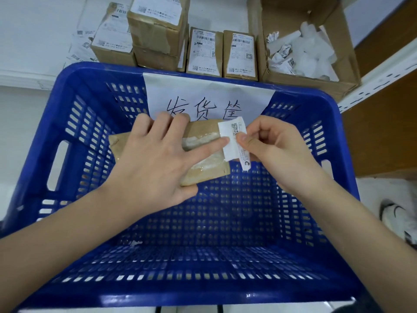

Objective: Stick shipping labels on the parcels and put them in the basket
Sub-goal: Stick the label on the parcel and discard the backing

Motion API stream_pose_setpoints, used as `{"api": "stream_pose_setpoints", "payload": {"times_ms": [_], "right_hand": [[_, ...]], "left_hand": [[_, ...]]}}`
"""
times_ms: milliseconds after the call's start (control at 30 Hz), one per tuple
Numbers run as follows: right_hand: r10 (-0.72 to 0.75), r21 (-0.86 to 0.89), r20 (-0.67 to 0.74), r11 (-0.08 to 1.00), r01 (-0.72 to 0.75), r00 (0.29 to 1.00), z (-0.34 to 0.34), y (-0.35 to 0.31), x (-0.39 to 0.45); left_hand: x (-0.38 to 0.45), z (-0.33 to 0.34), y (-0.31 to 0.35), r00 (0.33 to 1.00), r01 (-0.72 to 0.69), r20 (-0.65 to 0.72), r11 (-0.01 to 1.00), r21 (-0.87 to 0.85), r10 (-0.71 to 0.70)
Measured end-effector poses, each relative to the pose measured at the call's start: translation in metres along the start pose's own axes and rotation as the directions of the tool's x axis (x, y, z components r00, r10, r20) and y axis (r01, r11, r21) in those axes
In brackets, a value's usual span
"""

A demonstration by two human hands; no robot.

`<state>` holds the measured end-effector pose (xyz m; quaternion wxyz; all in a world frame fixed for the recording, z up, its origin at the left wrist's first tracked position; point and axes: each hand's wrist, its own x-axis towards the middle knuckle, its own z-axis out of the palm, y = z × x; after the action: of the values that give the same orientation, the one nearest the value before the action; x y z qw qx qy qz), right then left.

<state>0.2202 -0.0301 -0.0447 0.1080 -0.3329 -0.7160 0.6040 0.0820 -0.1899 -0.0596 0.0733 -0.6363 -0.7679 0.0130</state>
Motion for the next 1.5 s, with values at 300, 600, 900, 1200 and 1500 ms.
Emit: {"api": "stream_pose_setpoints", "payload": {"times_ms": [300,600,900,1200,1500], "right_hand": [[0.017,-0.065,-0.071,0.998,-0.022,0.997,0.003,-0.003,0.0],[-0.285,-0.516,-0.122,0.837,0.184,0.951,0.009,0.01,-0.005],[-0.491,-0.765,0.064,0.535,0.358,0.869,0.019,0.015,-0.013],[-0.08,-0.525,0.159,0.837,0.153,0.984,0.014,0.001,-0.015],[0.116,-0.082,0.063,0.99,-0.111,0.991,0.007,-0.014,-0.011]], "left_hand": [[0.001,-0.001,0.004,1.0,0.0,-0.003,1.0,-0.023,0.0],[0.0,0.002,0.006,0.999,-0.002,-0.043,1.0,-0.03,0.001],[-0.004,0.004,0.009,0.998,-0.015,-0.066,0.998,-0.063,0.01],[-0.003,0.006,0.007,0.999,-0.003,-0.045,0.998,-0.063,0.0],[-0.002,0.003,0.004,0.999,-0.002,-0.034,0.998,-0.056,0.0]]}}
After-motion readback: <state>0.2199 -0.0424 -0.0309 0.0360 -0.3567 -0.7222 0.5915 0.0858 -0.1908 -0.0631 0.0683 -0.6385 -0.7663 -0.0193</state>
